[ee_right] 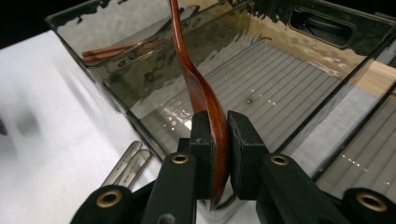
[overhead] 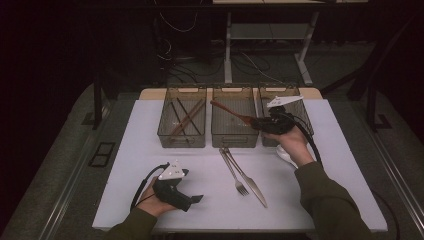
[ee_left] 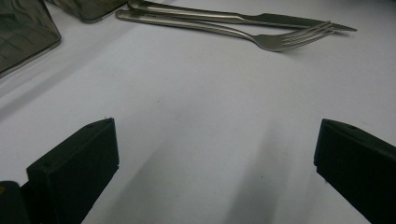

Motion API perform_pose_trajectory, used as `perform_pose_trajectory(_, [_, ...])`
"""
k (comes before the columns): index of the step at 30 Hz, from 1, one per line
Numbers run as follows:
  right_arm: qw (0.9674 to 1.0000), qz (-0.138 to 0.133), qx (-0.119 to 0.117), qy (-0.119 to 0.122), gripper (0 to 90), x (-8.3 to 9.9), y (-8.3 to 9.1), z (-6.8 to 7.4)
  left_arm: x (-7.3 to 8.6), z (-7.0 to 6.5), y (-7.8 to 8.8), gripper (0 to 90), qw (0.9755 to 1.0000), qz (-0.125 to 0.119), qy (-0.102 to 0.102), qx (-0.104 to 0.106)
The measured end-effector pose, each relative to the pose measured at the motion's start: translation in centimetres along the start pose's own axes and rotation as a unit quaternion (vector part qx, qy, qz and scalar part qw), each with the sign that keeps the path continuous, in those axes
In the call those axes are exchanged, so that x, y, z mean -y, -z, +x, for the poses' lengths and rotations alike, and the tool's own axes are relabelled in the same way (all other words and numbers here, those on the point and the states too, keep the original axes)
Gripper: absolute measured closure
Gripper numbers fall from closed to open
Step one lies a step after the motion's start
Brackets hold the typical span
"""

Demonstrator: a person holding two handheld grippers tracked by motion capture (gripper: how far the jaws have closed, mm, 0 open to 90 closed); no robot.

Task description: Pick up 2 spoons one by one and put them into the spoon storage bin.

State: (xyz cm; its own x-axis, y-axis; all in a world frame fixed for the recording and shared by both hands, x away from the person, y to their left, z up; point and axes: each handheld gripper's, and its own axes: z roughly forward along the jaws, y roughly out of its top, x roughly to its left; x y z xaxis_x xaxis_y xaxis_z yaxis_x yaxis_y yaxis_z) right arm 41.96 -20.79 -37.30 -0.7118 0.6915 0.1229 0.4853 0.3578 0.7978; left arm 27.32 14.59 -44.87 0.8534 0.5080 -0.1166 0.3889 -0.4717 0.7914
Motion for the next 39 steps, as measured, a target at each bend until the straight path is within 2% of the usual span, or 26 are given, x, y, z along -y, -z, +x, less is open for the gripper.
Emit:
perform_pose_trajectory(2, [1.0, 0.004, -0.002, -0.002, 80.7, -0.1, -0.6, 0.0, 0.0, 0.0, 0.0, 0.0, 1.0, 0.0, 0.0, 0.0])
perform_pose_trajectory(8, [0.9998, 0.018, 0.011, 0.006, 80.7, -0.1, -1.9, 0.0, 0.0, 0.0, 0.0, 0.0, 1.0, 0.002, -0.002, 0.001])
perform_pose_trajectory(16, [0.9992, 0.035, 0.016, 0.01, 80.3, 0.2, -2.7, 0.0, 0.0, 0.0, 0.0, 0.0, 1.0, 0.002, -0.002, 0.001])
perform_pose_trajectory(18, [0.9991, 0.037, 0.015, 0.011, 74.2, 0.2, -2.8, 0.0, 0.0, 0.0, 0.0, 0.0, 1.0, 0.002, -0.002, 0.001])
perform_pose_trajectory(21, [0.9991, 0.035, 0.015, 0.018, 66.5, 0.2, -2.8, 0.1, 0.0, 0.0, 0.0, 0.0, 1.0, 0.004, -0.003, 0.001])
perform_pose_trajectory(23, [0.9992, 0.032, 0.018, 0.017, 61.6, 0.2, -2.6, 0.2, 0.0, 0.0, 0.0, 0.0, 1.0, 0.004, -0.004, 0.001])
perform_pose_trajectory(27, [0.9997, 0.022, 0.007, 0.008, 55.9, 0.1, -2.1, 0.2, 0.0, 0.0, 0.0, 0.0, 1.0, 0.004, -0.003, 0.001])
perform_pose_trajectory(36, [0.9999, 0.01, -0.012, -0.001, 50.3, 0.4, -0.6, 0.4, 0.0, 0.0, 0.0, 0.0, 1.0, 0.006, -0.005, 0.002])
perform_pose_trajectory(39, [0.9999, 0.006, -0.014, 0.007, 49.7, 0.8, 0.1, 0.5, 0.0, 0.0, 0.0, 0.0, 1.0, 0.005, -0.004, 0.002])
